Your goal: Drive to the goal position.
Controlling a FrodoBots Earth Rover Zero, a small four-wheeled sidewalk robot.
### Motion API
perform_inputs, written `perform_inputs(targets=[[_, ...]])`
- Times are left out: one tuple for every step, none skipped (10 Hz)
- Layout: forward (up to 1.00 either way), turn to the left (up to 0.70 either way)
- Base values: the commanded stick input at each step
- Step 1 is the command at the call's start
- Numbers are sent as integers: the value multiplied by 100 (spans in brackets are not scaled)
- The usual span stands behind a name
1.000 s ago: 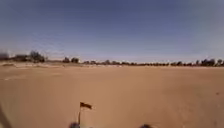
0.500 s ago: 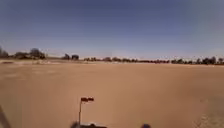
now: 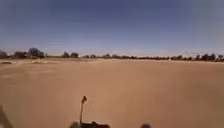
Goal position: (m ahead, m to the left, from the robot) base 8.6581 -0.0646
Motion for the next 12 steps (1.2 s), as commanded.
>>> perform_inputs(targets=[[70, 0], [70, 0], [70, 0], [70, 0], [70, 0], [70, 0], [70, 0], [70, 0], [70, 0], [70, 0], [70, 0], [70, -2]])
